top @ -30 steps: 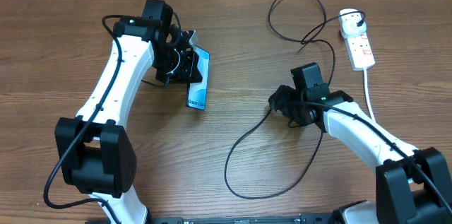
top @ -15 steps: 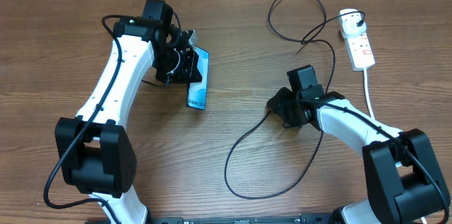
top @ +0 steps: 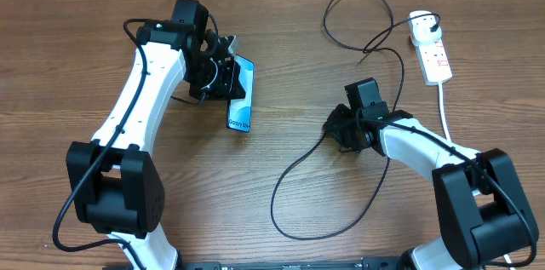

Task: Plug charger to phone and switch on socket
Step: 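Lower the right gripper and close it on the USB-C plug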

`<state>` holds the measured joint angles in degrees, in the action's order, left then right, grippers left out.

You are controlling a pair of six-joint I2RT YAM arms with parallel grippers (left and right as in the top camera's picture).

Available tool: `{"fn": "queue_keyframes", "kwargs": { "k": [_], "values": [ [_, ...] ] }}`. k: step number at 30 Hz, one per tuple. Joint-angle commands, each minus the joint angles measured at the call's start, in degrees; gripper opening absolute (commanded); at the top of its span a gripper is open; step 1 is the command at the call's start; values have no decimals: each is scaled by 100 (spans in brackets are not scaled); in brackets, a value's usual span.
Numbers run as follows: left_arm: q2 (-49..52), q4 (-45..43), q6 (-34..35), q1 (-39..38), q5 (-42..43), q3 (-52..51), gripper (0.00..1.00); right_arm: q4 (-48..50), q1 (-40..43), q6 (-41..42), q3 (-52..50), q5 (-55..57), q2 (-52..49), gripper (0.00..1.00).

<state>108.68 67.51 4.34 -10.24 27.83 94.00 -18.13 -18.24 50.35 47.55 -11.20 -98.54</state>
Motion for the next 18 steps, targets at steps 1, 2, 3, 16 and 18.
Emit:
{"fn": "queue_keyframes", "kwargs": {
  "k": [1, 2, 3, 16, 18],
  "values": [
    [-20, -4, 42, 4, 223, 59, 4, -35, 22, 44, -35, 68, -140, 17],
    [-20, -2, 39, 4, 223, 59, 4, -35, 22, 42, -35, 70, -140, 17],
    [-20, -2, 42, 4, 223, 59, 4, -35, 22, 42, -35, 83, -140, 16],
    [-20, 101, 39, 4, 223, 59, 4, -57, 22, 24, -33, 35, -140, 6],
    [-20, 111, 39, 4, 223, 59, 4, -59, 24, 24, -28, 17, -140, 5]
  ]
}}
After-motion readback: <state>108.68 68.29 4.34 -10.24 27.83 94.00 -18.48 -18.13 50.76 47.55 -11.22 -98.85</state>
